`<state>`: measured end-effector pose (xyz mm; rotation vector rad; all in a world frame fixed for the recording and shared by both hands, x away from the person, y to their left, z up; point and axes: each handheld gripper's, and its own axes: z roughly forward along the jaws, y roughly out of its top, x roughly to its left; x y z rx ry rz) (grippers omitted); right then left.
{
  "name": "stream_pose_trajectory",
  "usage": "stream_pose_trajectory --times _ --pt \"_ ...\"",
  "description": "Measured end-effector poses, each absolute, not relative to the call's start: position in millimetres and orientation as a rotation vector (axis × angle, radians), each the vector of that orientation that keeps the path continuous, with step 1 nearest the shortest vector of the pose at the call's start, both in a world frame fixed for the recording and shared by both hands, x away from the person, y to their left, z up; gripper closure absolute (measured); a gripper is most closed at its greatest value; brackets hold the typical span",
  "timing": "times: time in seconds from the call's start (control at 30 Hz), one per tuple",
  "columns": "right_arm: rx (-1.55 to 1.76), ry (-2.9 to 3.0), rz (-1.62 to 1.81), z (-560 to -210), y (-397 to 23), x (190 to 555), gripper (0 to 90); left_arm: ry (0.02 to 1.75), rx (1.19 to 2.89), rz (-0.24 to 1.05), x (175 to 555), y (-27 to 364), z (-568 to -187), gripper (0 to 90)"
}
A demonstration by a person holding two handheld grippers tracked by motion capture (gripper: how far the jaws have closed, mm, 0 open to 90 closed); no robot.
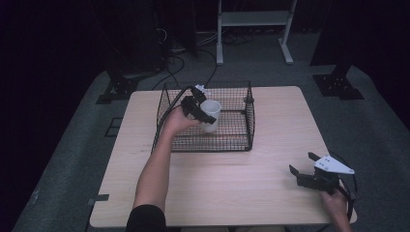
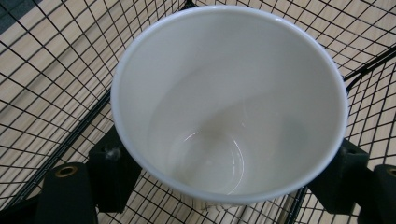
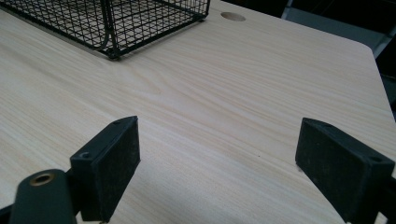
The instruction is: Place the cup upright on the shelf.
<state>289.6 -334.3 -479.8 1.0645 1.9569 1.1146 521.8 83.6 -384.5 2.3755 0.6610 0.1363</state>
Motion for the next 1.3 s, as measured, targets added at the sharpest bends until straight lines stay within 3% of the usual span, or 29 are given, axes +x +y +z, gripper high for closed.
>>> stream_pose_trajectory --times 1.3 --pt "1.061 1.956 1.117 -480 -334 289 13.1 0.727 2.396 0.070 525 89 -407 21.3"
